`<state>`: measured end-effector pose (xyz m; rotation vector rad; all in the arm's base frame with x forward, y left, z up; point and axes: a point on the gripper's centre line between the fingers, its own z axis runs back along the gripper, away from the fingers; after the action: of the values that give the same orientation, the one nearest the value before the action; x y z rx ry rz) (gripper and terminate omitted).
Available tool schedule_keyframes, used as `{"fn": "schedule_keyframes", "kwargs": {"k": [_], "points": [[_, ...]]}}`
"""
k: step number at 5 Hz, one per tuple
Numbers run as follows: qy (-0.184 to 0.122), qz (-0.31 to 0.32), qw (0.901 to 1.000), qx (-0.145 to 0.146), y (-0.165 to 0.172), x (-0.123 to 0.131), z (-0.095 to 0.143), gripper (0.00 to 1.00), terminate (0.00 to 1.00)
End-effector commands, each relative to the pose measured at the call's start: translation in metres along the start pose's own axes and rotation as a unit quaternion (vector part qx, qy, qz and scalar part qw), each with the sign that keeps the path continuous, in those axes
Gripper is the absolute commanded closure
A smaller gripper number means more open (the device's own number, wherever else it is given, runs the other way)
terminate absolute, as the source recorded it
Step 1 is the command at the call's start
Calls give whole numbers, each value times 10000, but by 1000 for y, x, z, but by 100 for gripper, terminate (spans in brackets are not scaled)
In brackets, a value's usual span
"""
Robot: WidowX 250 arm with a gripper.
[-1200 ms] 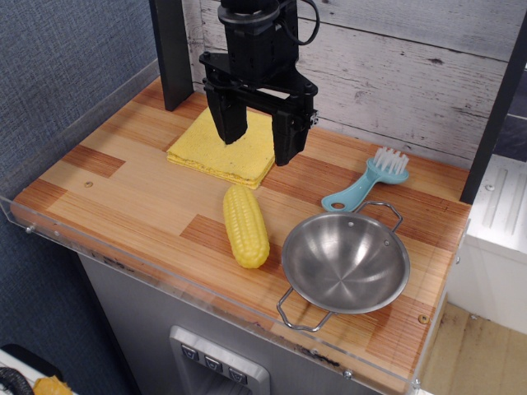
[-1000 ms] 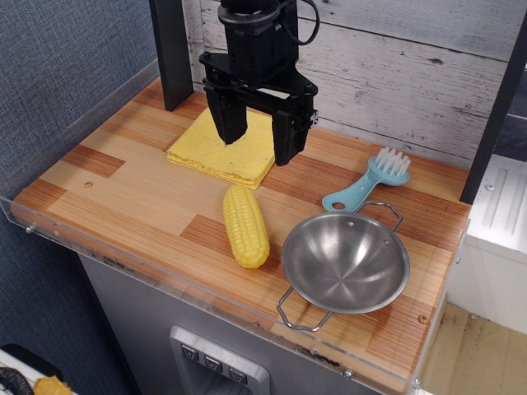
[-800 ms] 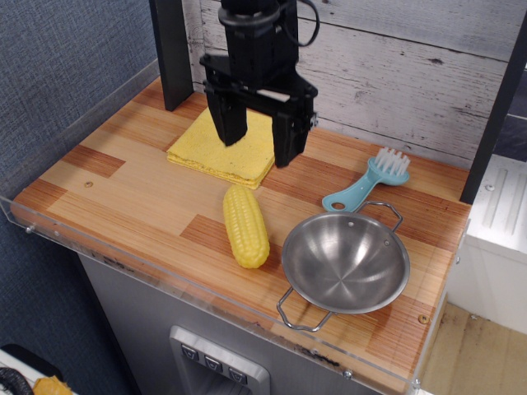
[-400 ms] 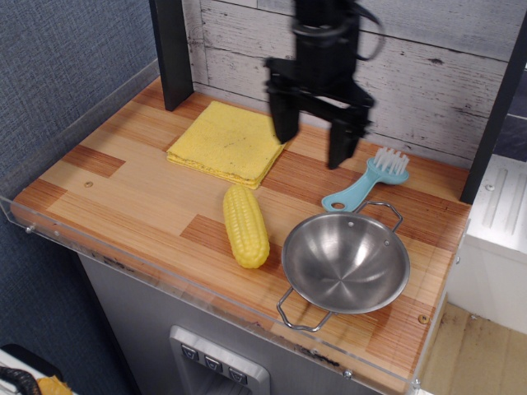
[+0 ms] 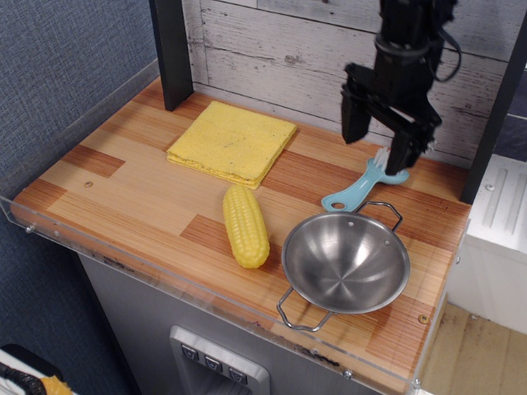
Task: Place the brush on the yellow cloth .
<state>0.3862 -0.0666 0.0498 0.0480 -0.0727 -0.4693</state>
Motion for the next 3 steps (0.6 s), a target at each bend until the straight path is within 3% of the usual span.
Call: {"fn": "schedule_keyframes", "kwargs": {"k": [1, 2, 3], "points": [[-221, 103, 9997, 4, 5, 4, -8, 0, 0], [-11, 167, 9998, 63, 2, -2, -23, 0, 0], [527, 188, 9984, -11, -2, -12, -54, 0, 0]]}}
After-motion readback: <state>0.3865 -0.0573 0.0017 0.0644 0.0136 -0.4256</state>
